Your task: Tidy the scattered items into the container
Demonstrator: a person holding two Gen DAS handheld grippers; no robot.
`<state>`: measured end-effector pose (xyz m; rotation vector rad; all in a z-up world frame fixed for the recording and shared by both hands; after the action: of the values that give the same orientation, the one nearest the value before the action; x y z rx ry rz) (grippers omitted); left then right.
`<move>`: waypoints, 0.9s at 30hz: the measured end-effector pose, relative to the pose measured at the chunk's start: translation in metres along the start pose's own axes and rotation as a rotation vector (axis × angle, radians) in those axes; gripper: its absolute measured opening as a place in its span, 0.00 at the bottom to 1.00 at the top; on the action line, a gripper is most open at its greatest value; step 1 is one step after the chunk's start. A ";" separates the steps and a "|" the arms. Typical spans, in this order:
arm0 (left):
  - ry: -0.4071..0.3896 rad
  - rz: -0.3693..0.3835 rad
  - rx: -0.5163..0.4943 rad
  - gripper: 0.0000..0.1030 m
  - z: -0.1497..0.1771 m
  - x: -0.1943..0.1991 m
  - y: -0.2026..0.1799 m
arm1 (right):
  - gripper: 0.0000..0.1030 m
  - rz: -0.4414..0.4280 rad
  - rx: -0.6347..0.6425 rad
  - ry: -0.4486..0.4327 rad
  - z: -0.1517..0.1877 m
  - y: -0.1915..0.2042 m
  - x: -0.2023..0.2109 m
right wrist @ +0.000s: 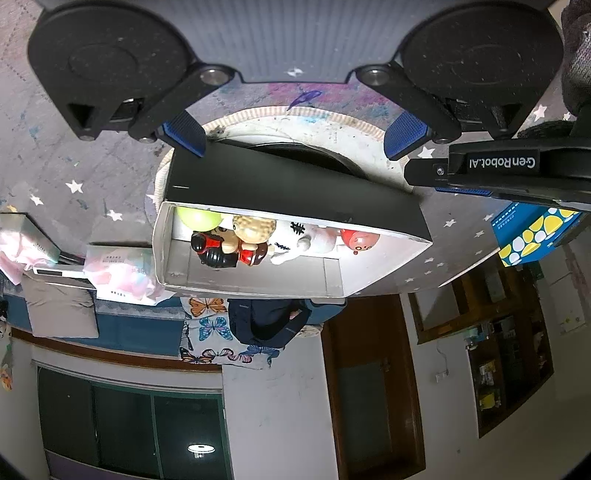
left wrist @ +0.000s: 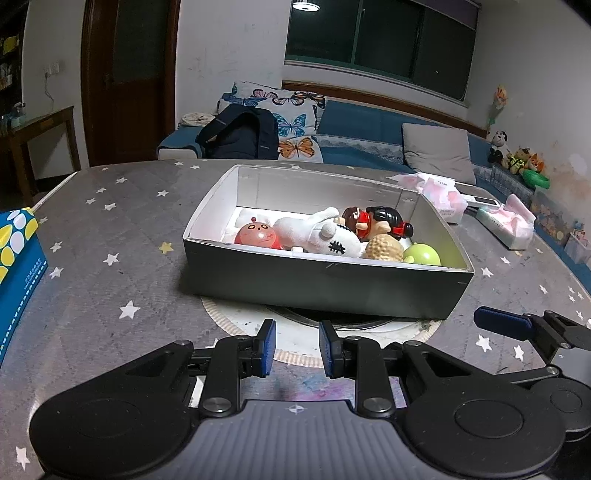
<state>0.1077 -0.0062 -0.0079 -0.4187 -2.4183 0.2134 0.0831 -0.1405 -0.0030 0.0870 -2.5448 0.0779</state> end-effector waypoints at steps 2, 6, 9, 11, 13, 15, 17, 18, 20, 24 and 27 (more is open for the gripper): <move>0.001 0.001 -0.004 0.27 0.000 -0.001 0.000 | 1.00 -0.001 -0.003 0.001 0.000 0.000 -0.001; 0.002 -0.001 -0.008 0.27 0.001 -0.001 0.000 | 1.00 -0.003 -0.005 0.003 -0.001 0.000 -0.002; 0.002 -0.005 -0.012 0.27 0.000 -0.003 0.000 | 1.00 -0.001 -0.002 0.008 0.000 0.001 -0.004; 0.002 -0.006 -0.012 0.27 0.000 -0.003 0.000 | 1.00 -0.001 -0.002 0.011 0.000 0.001 -0.006; 0.002 -0.007 -0.013 0.27 0.000 -0.004 0.001 | 1.00 -0.001 -0.002 0.015 0.000 0.001 -0.008; 0.003 -0.007 -0.010 0.27 0.000 -0.004 0.001 | 1.00 -0.002 -0.003 0.018 0.001 0.001 -0.010; 0.004 -0.007 -0.009 0.27 -0.001 -0.005 0.002 | 1.00 -0.003 -0.003 0.021 0.001 0.001 -0.011; 0.005 -0.008 -0.009 0.27 -0.001 -0.006 0.002 | 1.00 -0.004 -0.003 0.022 0.001 0.002 -0.012; 0.006 -0.013 -0.012 0.27 -0.001 -0.007 0.003 | 1.00 -0.003 -0.001 0.026 0.001 0.002 -0.014; 0.011 -0.016 -0.019 0.27 -0.002 -0.010 0.003 | 1.00 -0.005 -0.001 0.032 0.002 0.003 -0.017; 0.011 -0.018 -0.023 0.27 -0.002 -0.012 0.004 | 1.00 -0.006 0.000 0.035 0.001 0.004 -0.019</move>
<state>0.1187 -0.0066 -0.0138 -0.4069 -2.4145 0.1755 0.0975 -0.1359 -0.0148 0.0928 -2.5096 0.0765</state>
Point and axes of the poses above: each gripper's, at about its wrist camera, not at the fingertips, and x roughly against the way its jaws point, y to its left, z to its underside, the point moved 5 cm from there along -x, roughly the way its jaws point, and after that the axes turned 15 degrees about z, right-handed, at the moved point
